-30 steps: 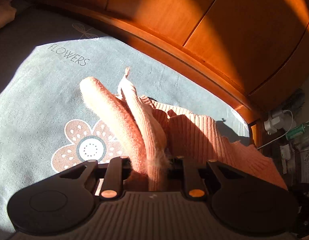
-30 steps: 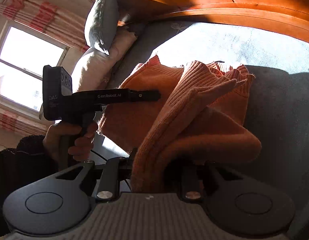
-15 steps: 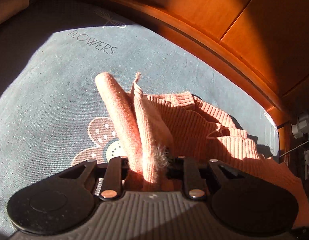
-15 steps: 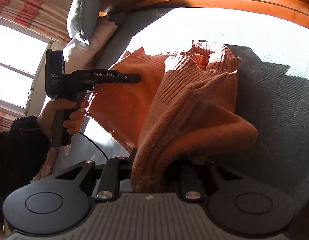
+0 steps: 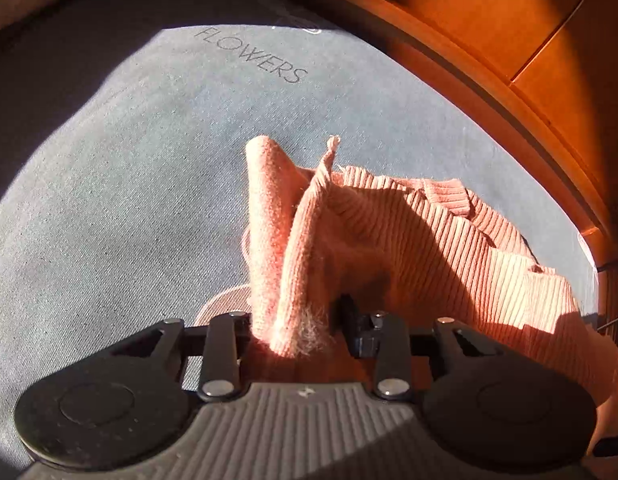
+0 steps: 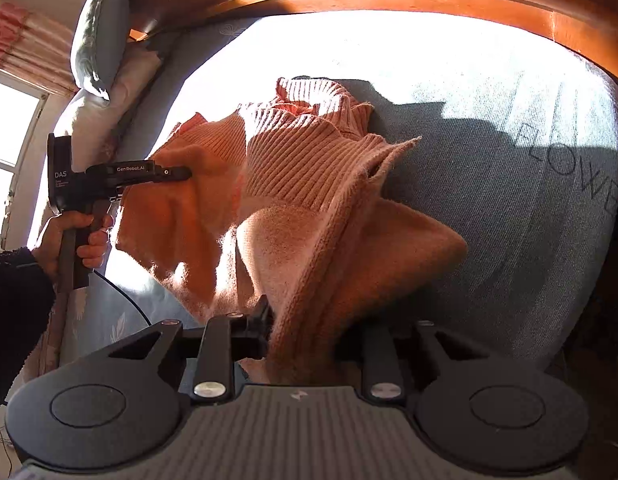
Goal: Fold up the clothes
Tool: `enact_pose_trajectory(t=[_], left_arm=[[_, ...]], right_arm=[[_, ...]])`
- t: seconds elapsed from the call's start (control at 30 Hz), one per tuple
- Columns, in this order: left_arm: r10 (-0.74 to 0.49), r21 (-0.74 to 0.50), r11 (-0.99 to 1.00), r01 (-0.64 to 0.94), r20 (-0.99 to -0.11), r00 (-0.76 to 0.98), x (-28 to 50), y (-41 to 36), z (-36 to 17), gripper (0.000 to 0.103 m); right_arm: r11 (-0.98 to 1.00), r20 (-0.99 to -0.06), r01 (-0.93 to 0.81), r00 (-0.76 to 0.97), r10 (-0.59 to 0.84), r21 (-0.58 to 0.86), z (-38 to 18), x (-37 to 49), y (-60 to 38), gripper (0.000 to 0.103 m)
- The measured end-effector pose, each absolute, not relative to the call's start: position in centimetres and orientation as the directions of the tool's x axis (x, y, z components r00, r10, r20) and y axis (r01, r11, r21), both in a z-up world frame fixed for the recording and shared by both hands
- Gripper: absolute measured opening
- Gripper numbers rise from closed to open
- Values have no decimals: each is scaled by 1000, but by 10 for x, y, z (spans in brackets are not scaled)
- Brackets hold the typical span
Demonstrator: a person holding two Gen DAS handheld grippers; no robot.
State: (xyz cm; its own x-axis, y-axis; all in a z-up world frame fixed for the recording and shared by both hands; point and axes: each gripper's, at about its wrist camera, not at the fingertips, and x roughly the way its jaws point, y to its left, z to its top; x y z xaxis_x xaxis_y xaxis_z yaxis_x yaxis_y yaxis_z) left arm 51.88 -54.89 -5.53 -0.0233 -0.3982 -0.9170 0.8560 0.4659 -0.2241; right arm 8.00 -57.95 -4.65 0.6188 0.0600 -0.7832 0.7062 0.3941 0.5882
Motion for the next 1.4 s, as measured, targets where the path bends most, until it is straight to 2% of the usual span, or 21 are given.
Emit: enact_pose_trajectory(t=[0.17, 0.27, 0.37, 0.5, 0.57, 0.73, 0.83, 0.93, 1.1, 1.13, 1.17, 1.2, 1.4], left_arm=[[-410, -186, 514, 837, -911, 50, 536, -539, -42, 45], [-432, -210, 560, 801, -900, 66, 551, -526, -31, 45], [-476, -301, 560, 772, -880, 2, 545, -515, -23, 45], [-519, -384, 466, 797, -848, -105, 500, -510, -22, 47], [-533, -396, 409, 822, -835, -137, 467, -508, -22, 47], [-554, -368, 217, 904, -809, -196, 380, -496, -22, 48], [-542, -341, 125, 932, -810, -224, 337, -488, -25, 52], [-495, -381, 94, 920, -820, -289, 308, -476, -36, 56], [-472, -479, 232, 847, -816, -333, 298, -455, -51, 55], [-476, -504, 272, 819, -811, -341, 299, -450, -54, 55], [-485, -527, 314, 790, -804, -344, 301, -445, -55, 55], [-498, -554, 362, 750, -795, -346, 304, -438, -58, 55], [-592, -642, 642, 418, -762, -262, 333, -390, -82, 55]], right_arm=[[357, -791, 727, 608, 62, 587, -59, 67, -583, 31], [346, -781, 720, 620, 69, 602, -62, 62, -581, 31], [331, -762, 704, 643, 77, 628, -65, 62, -580, 37], [288, -716, 670, 692, 92, 684, -69, 56, -582, 53], [211, -677, 650, 730, 93, 730, -76, 47, -584, 56], [56, -607, 604, 791, 76, 795, -94, 26, -589, 59], [45, -592, 591, 802, 80, 806, -101, 19, -590, 60], [34, -578, 577, 812, 84, 816, -109, 11, -592, 60], [26, -557, 558, 825, 92, 830, -121, -2, -594, 61], [69, -573, 569, 814, 100, 820, -121, -2, -593, 64], [112, -588, 578, 801, 107, 808, -121, -3, -592, 72], [151, -604, 587, 789, 112, 795, -121, -4, -591, 75], [273, -653, 598, 730, 201, 753, -129, 0, -578, 78]])
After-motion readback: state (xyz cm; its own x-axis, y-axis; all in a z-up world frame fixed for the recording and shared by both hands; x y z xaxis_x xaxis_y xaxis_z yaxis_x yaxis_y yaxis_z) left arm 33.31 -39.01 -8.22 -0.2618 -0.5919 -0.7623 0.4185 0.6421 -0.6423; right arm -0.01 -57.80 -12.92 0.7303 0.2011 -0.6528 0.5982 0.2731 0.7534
